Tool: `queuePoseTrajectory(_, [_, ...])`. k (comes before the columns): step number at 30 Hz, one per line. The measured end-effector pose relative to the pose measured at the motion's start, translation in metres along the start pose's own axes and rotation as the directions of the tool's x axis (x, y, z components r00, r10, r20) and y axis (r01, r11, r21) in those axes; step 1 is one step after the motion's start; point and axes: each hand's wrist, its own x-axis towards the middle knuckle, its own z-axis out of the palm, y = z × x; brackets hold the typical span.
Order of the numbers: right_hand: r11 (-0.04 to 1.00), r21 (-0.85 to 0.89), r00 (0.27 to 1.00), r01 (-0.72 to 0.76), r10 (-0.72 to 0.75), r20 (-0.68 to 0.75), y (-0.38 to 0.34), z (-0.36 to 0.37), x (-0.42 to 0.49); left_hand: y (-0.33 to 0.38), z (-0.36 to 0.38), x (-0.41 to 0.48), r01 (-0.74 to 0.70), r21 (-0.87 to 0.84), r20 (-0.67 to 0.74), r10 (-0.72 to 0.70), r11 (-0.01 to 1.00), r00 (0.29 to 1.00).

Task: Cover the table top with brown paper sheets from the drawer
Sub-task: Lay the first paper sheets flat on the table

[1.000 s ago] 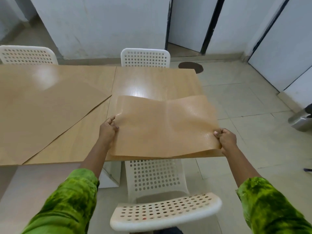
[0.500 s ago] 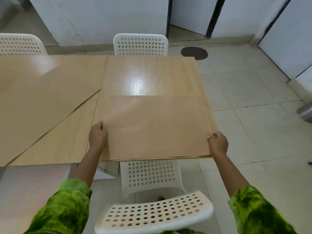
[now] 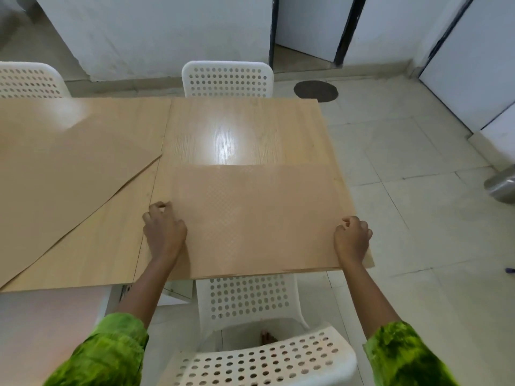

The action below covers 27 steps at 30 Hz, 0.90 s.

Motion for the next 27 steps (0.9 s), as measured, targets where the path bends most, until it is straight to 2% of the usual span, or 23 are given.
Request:
queuePoseTrajectory(4, [0.977, 0.073, 0.974, 0.201, -0.207, 0.09, -0.059, 0.032, 0.008, 0.05, 0.012, 0.029, -0.291, 0.035, 0.065, 0.289, 0.956, 0.955])
queuePoseTrajectory(7, [0.915, 0.047, 0.893, 0.4, -0.401, 0.206, -0.103, 0.064, 0.015, 0.092, 0.033, 0.061, -0.508, 0.084, 0.221, 0.481, 0.857, 0.848])
queuePoseTrajectory(10, [0.811, -0.082, 0.778, 0.58, -0.522, 0.349, -0.134, 0.094, 0.022, 0.112, 0.06, 0.082, -0.638, 0.159, 0.392, 0.545, 0.754, 0.741])
queuePoseTrajectory(12, [0.717, -0.172, 0.701, 0.675, -0.551, 0.453, -0.137, 0.11, 0.025, 0.107, 0.076, 0.083, -0.644, 0.171, 0.457, 0.519, 0.745, 0.722])
queuePoseTrajectory(13, [0.688, -0.2, 0.682, 0.698, -0.552, 0.48, -0.134, 0.117, 0.025, 0.102, 0.082, 0.081, -0.641, 0.173, 0.445, 0.522, 0.748, 0.728])
queuePoseTrajectory(18, [0.651, -0.278, 0.687, 0.707, -0.536, 0.492, -0.114, 0.122, 0.035, 0.085, 0.084, 0.082, -0.598, 0.171, 0.346, 0.521, 0.783, 0.78])
queuePoseTrajectory(23, [0.759, -0.398, 0.847, 0.515, -0.381, 0.371, -0.077, 0.088, 0.082, 0.035, 0.067, 0.103, -0.452, 0.204, 0.233, 0.406, 0.868, 0.884])
queuePoseTrajectory(25, [0.773, -0.429, 0.877, 0.466, -0.342, 0.337, -0.063, 0.076, 0.094, 0.024, 0.062, 0.106, -0.432, 0.195, 0.223, 0.389, 0.88, 0.894])
queuePoseTrajectory(27, [0.771, -0.435, 0.877, 0.465, -0.334, 0.345, -0.06, 0.074, 0.1, 0.024, 0.061, 0.107, -0.433, 0.216, 0.233, 0.384, 0.875, 0.893])
